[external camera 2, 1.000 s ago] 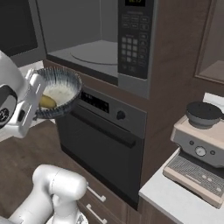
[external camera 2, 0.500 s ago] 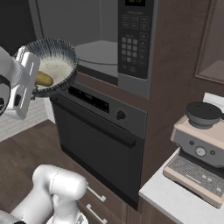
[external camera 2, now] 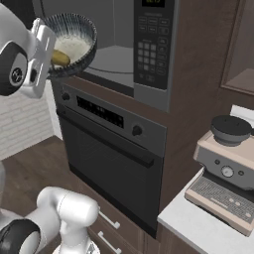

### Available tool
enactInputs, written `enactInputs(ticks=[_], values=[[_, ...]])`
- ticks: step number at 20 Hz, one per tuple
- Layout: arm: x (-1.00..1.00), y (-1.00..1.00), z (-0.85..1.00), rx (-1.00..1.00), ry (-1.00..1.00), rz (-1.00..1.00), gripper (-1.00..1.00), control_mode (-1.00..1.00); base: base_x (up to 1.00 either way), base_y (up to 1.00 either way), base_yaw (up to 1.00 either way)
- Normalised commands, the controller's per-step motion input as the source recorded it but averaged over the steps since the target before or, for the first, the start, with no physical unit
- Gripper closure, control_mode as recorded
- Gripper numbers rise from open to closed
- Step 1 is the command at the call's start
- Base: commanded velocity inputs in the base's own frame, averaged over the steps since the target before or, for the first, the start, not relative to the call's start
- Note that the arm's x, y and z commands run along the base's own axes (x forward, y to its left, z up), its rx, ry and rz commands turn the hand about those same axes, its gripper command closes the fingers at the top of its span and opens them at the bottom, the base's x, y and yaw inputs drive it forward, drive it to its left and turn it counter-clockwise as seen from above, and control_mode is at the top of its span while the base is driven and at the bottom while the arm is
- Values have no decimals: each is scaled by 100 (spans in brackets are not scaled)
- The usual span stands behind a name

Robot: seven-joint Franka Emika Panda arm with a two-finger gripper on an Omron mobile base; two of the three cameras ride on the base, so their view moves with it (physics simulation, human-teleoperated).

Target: Pick the potato from the sink and place it in the bowl. Then pick the bowl and place it in the microwave. Then close the microwave door and press the start button.

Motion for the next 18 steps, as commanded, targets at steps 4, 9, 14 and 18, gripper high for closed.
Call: enactInputs(ticks=[4,9,14,18], values=[[100,-17,2,0,0,-7,100,-100,0,0,0],[98,-18,0,0,1,-10,100,-100,0,0,0],[94,-21,-15,0,4,-5,100,-100,0,0,0],[85,-16,-27,0,0,-1,100,-100,0,0,0]])
